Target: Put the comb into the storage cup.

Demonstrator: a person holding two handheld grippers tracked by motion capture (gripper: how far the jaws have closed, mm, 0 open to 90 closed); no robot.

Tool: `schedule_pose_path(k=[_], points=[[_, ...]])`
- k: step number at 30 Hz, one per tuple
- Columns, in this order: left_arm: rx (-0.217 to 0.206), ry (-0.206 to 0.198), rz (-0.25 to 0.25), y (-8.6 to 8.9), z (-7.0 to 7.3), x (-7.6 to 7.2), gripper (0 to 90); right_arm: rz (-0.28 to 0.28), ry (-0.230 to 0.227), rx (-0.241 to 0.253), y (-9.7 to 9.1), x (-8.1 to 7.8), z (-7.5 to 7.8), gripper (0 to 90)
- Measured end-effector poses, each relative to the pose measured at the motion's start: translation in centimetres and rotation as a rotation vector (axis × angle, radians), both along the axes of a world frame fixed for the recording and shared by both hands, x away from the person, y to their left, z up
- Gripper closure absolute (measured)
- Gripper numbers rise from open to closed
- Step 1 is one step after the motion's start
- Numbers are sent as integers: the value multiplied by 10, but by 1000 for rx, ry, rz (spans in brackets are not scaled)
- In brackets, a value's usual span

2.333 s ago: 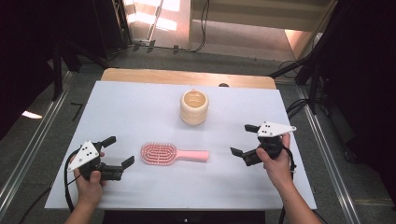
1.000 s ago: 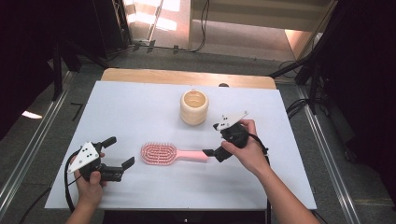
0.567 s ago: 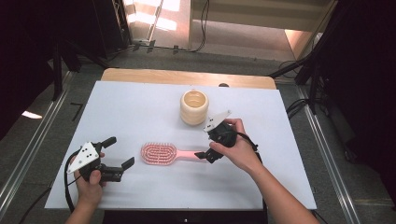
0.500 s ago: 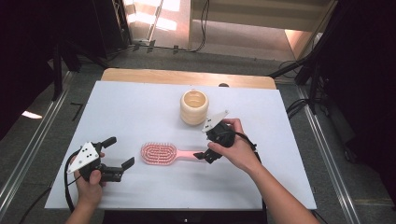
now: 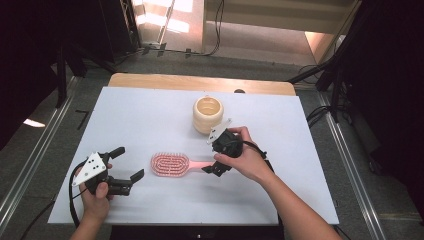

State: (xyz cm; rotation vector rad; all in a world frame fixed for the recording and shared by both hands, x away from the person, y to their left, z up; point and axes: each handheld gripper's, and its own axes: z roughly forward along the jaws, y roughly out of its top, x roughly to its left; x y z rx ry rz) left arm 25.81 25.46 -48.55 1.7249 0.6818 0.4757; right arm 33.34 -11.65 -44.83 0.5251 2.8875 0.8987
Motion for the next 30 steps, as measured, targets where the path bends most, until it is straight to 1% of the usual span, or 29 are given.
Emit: schedule_pose_path(k=[2, 4, 5, 6, 8, 9, 11, 12, 13, 15, 16, 17, 18, 19, 21, 22, 23, 24, 26, 28, 30], points=[[0, 1, 0, 0, 0, 0, 0, 0, 11, -10, 3, 0, 0, 0], [-1, 1, 0, 0, 0, 0, 0, 20, 19, -14, 6, 0, 0, 0], [-4, 0, -1, 0, 0, 0, 0, 26, 11, -26, 7, 1, 0, 49], [-4, 0, -1, 0, 0, 0, 0, 16, 8, -33, 9, 0, -1, 69], [-4, 0, -1, 0, 0, 0, 0, 28, 15, -42, 12, 0, -2, 69], [-5, 0, -3, 0, 0, 0, 0, 39, 19, -39, 14, 1, -3, 69], [-5, 0, -3, 0, 0, 0, 0, 34, 25, -58, 16, 0, -3, 69], [-5, 0, -4, 0, 0, 0, 0, 43, 23, -51, 18, 1, -4, 69], [-5, 0, -4, 0, 0, 0, 0, 45, 21, -55, 19, 1, -4, 69], [-5, -1, -5, 1, 0, 0, 0, 38, 35, -58, 21, 1, -5, 69], [-5, -1, -5, 1, 0, 0, 0, 43, 45, -58, 23, 2, -5, 70], [-5, -1, -5, 1, 0, 0, 0, 37, 53, -66, 24, 1, -6, 94], [-6, 0, -5, 0, 0, 0, 0, 43, 48, -64, 25, 2, -7, 127], [-6, 0, -5, 0, 0, 0, 0, 41, 50, -75, 26, 2, -7, 126], [-6, -1, -6, 0, 0, 0, 0, 49, 61, -74, 28, 2, -8, 133], [-6, 0, -5, 0, 0, 0, 0, 48, 63, -83, 29, 2, -8, 139], [-6, 0, -5, 0, 0, 0, 0, 53, 57, -86, 31, 1, -9, 140], [-6, 0, -5, 0, 0, 0, 0, 45, 57, -96, 32, 1, -9, 143], [-7, 1, -4, 0, 0, 0, 0, 47, 55, -101, 34, 1, -10, 174], [-7, 0, -4, 1, 0, 0, 0, 42, 39, -107, 36, 1, -12, 217], [-5, 1, -4, 1, 0, 0, 0, 35, 43, -121, 38, 1, -12, 253]])
